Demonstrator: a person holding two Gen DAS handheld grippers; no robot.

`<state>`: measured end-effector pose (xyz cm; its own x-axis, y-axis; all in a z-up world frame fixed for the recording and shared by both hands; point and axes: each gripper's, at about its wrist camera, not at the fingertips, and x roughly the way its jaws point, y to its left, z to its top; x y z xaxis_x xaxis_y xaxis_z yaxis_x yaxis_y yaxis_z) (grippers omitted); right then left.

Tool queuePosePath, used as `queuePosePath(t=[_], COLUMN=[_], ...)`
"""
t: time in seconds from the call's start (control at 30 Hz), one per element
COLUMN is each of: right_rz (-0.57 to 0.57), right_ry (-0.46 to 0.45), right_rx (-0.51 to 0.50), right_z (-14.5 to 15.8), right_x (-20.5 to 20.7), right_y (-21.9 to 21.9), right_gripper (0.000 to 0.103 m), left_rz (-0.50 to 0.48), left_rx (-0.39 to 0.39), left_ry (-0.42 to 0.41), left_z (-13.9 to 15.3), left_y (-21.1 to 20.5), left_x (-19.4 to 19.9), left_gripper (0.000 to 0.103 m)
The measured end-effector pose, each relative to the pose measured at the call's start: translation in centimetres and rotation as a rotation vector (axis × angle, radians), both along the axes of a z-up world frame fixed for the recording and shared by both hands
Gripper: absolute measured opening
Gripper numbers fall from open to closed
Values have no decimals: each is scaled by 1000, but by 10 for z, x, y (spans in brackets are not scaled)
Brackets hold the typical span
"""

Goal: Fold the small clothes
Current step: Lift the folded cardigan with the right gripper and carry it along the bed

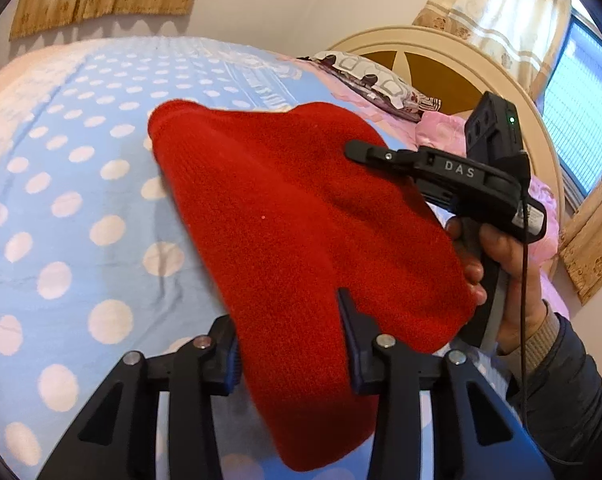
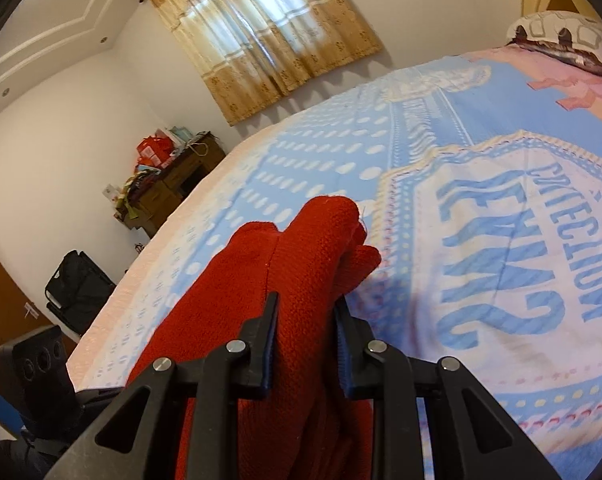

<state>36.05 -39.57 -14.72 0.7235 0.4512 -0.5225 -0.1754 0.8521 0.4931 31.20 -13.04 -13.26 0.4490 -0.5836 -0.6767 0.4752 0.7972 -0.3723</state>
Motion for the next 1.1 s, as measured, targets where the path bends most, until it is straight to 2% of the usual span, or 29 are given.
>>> queuePosePath(t=[0.13,0.53,1.1], right_rz=[21,102,139], right_ry=[2,-5,-5], right_rx=[-3,-12,5], right_z=[0,2,7], right_x=[-8,-39,-62], right_y=[15,76,128], right_gripper=[24,24,24], left_rz=[9,51,104], left_rx=[22,25,47], left_ry=[-38,-22,-41], left_z=[11,8,14], left_y=[11,54,87], left_x=[-11,-47,-79], left_gripper=[40,39,39])
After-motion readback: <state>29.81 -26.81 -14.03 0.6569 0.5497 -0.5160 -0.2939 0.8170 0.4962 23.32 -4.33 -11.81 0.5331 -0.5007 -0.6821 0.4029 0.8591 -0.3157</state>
